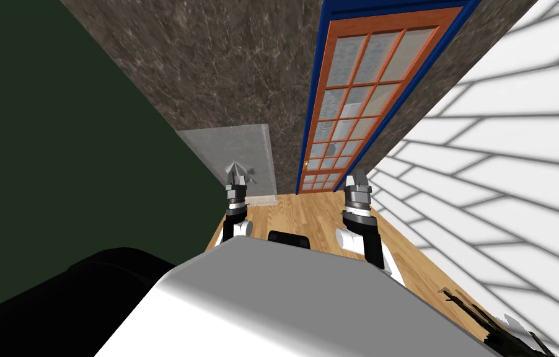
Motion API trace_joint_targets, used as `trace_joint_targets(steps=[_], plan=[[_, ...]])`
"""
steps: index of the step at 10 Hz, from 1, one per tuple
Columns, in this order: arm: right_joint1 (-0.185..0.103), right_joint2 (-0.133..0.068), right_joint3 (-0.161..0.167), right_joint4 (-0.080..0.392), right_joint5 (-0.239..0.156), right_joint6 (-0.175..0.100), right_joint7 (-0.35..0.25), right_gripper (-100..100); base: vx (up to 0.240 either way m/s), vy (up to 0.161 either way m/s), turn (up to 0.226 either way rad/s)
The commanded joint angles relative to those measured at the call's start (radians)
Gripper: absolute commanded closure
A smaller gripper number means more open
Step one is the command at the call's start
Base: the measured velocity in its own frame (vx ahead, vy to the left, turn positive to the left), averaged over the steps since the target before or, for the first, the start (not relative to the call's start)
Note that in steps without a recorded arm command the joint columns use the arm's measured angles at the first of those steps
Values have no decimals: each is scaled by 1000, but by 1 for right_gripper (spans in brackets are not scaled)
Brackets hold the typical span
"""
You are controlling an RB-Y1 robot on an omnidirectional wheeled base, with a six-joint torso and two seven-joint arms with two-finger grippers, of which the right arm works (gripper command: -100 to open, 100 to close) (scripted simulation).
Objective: Pull the door open
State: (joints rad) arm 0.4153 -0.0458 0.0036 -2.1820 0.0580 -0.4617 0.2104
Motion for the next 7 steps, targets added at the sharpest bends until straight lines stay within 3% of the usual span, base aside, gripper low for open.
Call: trace_joint_targets(steps=[1, 7], plan=[[-6, -7, -3, 29, 4, -10, 21, -100, 94, -11, 3], [-29, -22, -2, 144, 26, -46, 115, -100, 93, -3, 2]])
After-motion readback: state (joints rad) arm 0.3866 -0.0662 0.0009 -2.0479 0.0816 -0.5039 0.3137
